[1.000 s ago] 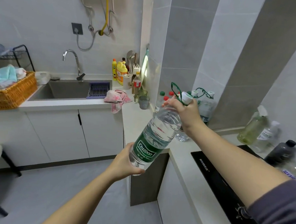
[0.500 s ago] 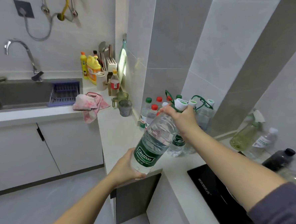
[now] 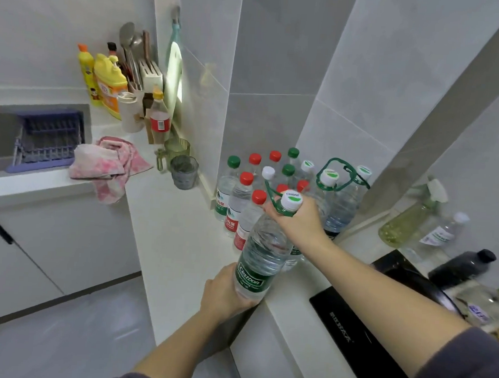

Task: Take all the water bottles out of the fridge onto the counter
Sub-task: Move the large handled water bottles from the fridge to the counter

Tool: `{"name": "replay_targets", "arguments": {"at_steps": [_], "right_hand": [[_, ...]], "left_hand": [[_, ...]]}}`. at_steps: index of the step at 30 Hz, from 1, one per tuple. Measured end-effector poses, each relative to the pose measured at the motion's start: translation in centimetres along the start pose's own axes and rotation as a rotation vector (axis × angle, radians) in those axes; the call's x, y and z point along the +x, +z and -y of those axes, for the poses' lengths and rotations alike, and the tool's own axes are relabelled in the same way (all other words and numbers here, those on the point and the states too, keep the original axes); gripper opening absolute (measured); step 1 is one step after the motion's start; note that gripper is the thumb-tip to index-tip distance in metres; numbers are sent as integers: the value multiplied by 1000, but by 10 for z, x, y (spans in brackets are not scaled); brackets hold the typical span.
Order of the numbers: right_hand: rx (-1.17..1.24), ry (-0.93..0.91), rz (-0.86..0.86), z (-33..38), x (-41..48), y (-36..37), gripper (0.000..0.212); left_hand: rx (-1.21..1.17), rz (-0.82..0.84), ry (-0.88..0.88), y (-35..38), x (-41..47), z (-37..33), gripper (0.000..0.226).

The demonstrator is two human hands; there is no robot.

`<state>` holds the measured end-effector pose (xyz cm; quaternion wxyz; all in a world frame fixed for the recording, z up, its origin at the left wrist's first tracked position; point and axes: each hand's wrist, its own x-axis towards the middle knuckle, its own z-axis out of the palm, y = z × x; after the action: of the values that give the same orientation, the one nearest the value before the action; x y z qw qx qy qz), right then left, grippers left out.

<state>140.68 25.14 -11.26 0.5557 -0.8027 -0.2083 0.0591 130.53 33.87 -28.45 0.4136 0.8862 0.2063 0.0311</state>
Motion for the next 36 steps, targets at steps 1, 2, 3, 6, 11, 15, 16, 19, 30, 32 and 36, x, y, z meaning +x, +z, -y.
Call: {"name": "replay_targets", "arguments": {"at_steps": [1, 2, 3, 6, 11, 15, 16, 19, 30, 32, 36], "right_hand": [[-8, -1, 6, -1, 3, 0, 18], [-18, -7, 14, -3, 7, 1, 19], [-31, -12, 21, -5, 10, 2, 21], [-50, -31, 34, -12, 18, 2, 26], [-75, -48, 57, -18, 31, -7, 17], [-102, -44, 91, -19, 35, -13, 15], [-93, -43, 92, -19, 36, -13, 14], [-69, -35, 81, -19, 40, -15, 14], [-70, -44, 163, -24, 48, -21, 13], [-79, -34, 173, -23, 50, -21, 14], [-99, -23, 163, -24, 49, -21, 15]], "left_hand": [[3, -7, -6, 3, 5, 0, 60], [2, -10, -13, 6, 10, 0, 60], [-1, -12, -17, 10, 14, 1, 62], [13, -53, -29, 18, 26, 3, 65], [32, -122, -48, 34, 38, 3, 67], [0, -156, -71, 49, 41, 5, 73], [9, -160, -79, 50, 43, 4, 72], [32, -177, -91, 54, 49, -3, 70], [96, -154, -97, 58, 54, -3, 69], [110, -154, -94, 56, 55, -4, 67], [100, -139, -80, 54, 53, -4, 71]]}}
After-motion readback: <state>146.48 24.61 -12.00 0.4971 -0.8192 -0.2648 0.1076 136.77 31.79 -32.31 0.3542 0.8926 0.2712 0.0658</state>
